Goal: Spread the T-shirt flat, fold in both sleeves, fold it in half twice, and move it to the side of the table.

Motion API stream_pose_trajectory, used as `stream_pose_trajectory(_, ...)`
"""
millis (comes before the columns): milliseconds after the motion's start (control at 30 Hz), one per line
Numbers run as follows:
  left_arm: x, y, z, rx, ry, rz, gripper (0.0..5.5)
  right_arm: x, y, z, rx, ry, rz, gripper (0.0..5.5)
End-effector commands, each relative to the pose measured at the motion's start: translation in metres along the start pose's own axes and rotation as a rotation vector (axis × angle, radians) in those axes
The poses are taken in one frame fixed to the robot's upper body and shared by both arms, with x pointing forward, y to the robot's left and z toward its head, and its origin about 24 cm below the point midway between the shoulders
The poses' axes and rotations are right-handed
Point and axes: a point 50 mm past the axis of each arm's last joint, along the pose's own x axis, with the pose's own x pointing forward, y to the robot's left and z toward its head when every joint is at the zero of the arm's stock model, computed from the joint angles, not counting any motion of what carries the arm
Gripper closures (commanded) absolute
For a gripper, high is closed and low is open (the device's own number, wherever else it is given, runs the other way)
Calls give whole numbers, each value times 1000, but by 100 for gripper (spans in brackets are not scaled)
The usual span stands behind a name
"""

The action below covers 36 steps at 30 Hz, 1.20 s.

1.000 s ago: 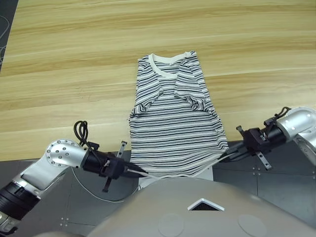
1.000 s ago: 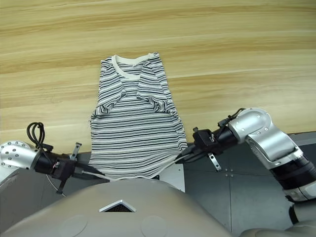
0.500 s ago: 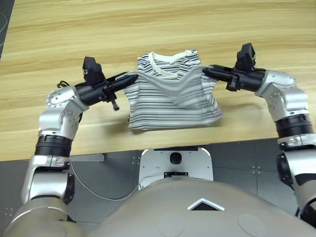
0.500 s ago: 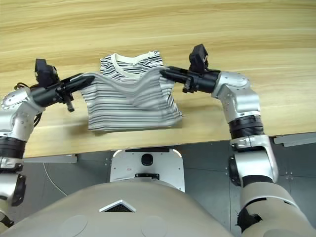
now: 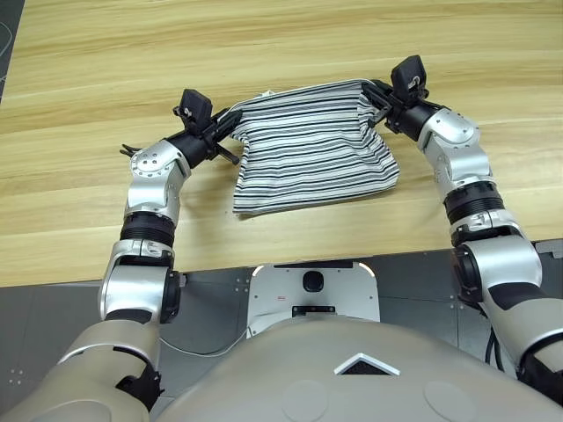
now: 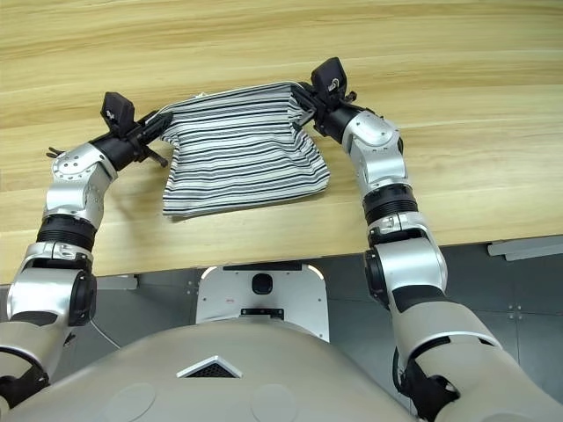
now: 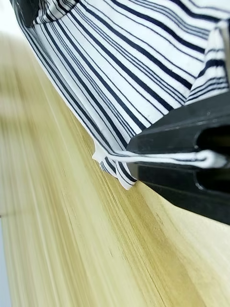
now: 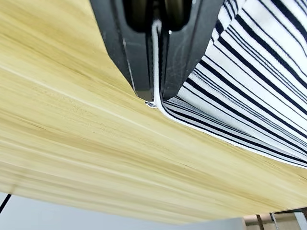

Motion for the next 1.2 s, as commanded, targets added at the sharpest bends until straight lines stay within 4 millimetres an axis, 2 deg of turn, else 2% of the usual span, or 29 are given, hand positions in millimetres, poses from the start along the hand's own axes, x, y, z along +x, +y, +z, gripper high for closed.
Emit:
stream_pose_trajectory(33,5,10,6,50,6,119,476,4,-6,-6,-38,94,-74,469)
stream_pose_trajectory(167,6,23,27,172,-80,271,416,2,-22,-7,-70,100,-266,400)
stream_pose_trajectory(267,4,30,39,254,-137,378,412,0,-31,-1,-95,69,-362,351)
stream_pose_trajectory(433,-10,46,77,356,-351,572,412,-4,-38,17,-302,-45,-463,347)
stream_pose_trajectory(500,-14,47,85,437,-364,564,412,-6,-36,24,-371,-109,-471,347)
stream_pose_trajectory(567,-17,35,77,604,-306,407,412,-9,-32,31,-411,-183,-460,347)
stream_pose_trajectory(600,-22,26,66,739,-243,279,412,-13,-30,33,-419,-220,-455,347)
stream_pose_trajectory(667,-39,7,47,948,-153,34,412,-22,-27,34,-421,-275,-455,347)
stream_pose_trajectory(700,-48,-2,40,994,-137,-68,412,-27,-26,34,-413,-293,-462,347)
stream_pose_trajectory(767,-70,-19,31,1036,-107,-268,412,-36,-23,32,-390,-318,-470,347)
stream_pose_trajectory(867,-87,-29,17,1071,4,-433,412,-43,-15,32,-378,-335,-455,347)
stream_pose_trajectory(1033,-91,-37,-5,1104,186,-579,412,-51,-4,37,-346,-379,-448,347)
stream_pose_trajectory(1200,-80,-60,-21,1125,217,-699,412,-57,-2,43,-348,-409,-462,347)
